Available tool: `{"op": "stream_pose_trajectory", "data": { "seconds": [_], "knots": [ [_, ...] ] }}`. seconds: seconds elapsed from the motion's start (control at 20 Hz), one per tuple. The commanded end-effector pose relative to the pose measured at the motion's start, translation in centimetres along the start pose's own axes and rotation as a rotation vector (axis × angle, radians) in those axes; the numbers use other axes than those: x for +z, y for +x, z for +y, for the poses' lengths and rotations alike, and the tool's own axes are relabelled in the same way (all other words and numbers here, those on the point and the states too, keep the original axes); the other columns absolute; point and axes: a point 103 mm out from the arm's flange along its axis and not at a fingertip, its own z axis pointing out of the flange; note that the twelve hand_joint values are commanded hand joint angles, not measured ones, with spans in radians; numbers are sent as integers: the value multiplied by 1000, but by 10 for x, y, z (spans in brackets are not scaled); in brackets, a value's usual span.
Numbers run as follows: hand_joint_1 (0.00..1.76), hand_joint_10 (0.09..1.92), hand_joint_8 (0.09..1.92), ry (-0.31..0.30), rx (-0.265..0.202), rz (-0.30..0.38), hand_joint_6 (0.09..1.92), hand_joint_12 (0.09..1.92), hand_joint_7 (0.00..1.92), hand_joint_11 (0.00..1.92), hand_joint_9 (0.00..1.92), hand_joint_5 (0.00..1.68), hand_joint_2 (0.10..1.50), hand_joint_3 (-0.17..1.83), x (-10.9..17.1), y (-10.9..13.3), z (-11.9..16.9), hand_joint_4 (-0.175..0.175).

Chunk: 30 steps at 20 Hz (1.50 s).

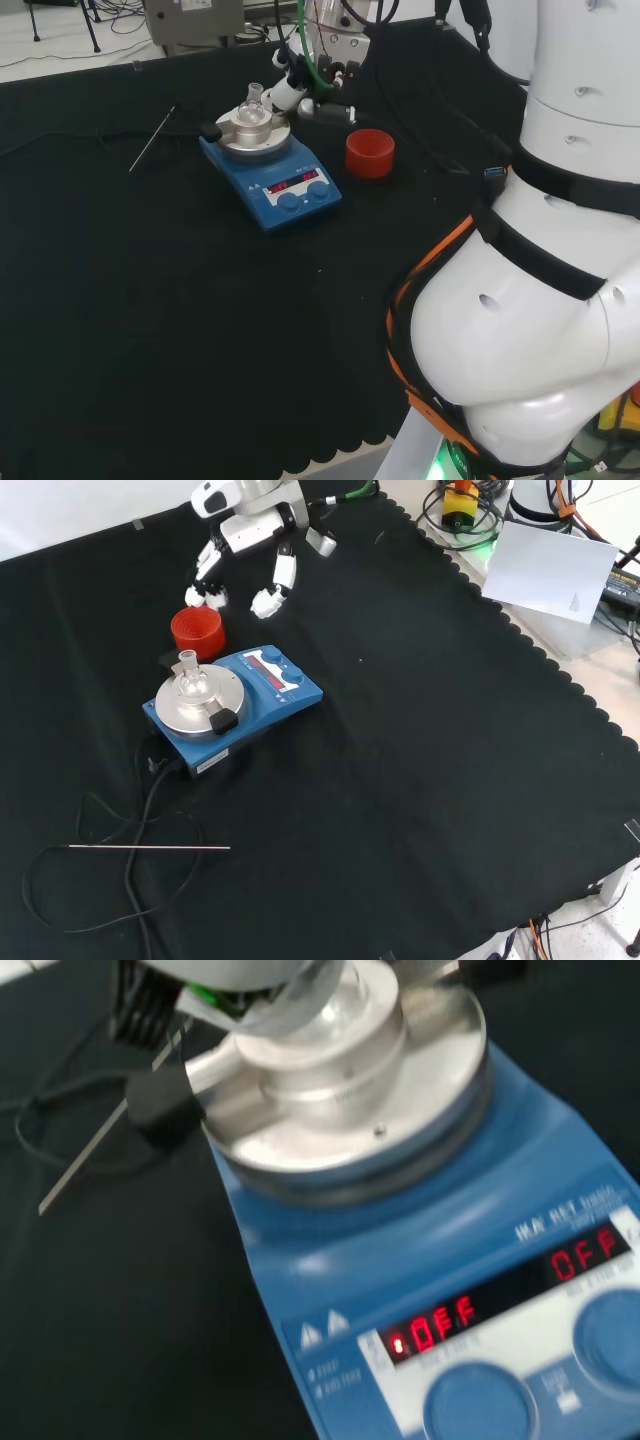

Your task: Turn on the heater.

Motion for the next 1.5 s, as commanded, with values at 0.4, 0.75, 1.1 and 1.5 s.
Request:
{"op": "stream_pose_trajectory", "data": {
  "seconds": [0.4, 0.75, 1.1, 1.5],
  "knots": [
    [1016, 443, 628, 318, 5, -132, 87, 1190, 1179, 871, 1310, 317, 710, 772, 20, -28, -41, -29],
    [1022, 442, 639, 361, 10, -177, 87, 1170, 1213, 938, 1351, 321, 704, 775, 25, -33, -62, -29],
    [1051, 451, 648, 381, 11, -229, 87, 1135, 1237, 986, 1400, 325, 664, 793, 37, -31, -84, -31],
    [1063, 480, 676, 387, 15, -274, 87, 1111, 1306, 1018, 1464, 335, 652, 805, 46, -27, -102, -33]
  ]
}}
